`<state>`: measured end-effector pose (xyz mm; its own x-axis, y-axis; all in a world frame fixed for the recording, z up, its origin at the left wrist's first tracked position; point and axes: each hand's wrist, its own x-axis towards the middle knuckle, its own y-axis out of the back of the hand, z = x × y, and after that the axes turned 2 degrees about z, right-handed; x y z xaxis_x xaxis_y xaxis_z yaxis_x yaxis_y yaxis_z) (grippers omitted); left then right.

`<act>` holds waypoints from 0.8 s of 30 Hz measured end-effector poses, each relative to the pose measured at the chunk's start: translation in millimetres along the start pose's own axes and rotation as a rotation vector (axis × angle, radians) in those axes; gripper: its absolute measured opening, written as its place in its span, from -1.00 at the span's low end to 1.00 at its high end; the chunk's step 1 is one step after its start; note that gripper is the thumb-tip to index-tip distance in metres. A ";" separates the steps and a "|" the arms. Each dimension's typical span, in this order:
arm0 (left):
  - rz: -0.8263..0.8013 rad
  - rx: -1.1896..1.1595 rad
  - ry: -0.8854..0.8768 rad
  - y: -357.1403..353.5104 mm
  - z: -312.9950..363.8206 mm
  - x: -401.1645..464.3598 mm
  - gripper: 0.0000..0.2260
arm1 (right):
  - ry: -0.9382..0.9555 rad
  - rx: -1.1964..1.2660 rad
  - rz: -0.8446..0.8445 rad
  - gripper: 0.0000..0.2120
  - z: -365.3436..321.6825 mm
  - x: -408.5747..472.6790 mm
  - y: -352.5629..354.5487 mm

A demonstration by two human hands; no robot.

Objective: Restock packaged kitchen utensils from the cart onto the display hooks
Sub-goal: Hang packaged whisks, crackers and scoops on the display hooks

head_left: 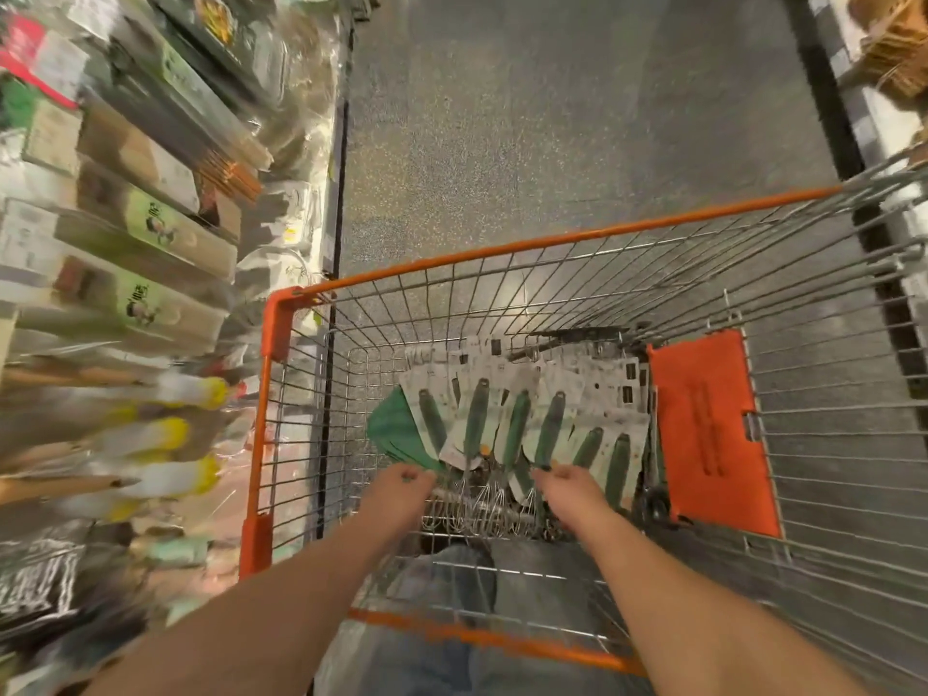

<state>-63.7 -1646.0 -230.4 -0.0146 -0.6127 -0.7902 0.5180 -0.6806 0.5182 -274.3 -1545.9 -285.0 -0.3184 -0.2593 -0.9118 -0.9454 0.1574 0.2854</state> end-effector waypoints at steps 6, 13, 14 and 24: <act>-0.022 -0.031 0.019 -22.6 0.1 42.3 -0.77 | -0.083 -0.020 0.003 -0.23 20.5 47.1 -26.7; -0.074 -0.031 0.063 -54.4 -9.6 77.7 -0.54 | -0.112 0.001 -0.038 -0.25 22.6 69.8 -39.6; -0.073 -0.031 0.075 -58.4 -12.3 80.2 -0.48 | -0.086 0.020 -0.044 -0.36 23.5 72.0 -43.2; -0.067 -0.048 0.138 -83.5 -23.8 94.9 -0.36 | -0.069 0.268 -0.072 -0.47 21.0 80.3 -73.5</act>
<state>-88.0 -1637.8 -356.4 0.0653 -0.5031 -0.8618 0.5602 -0.6962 0.4488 -228.9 -1558.3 -385.5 -0.2371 -0.2151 -0.9474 -0.9104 0.3895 0.1395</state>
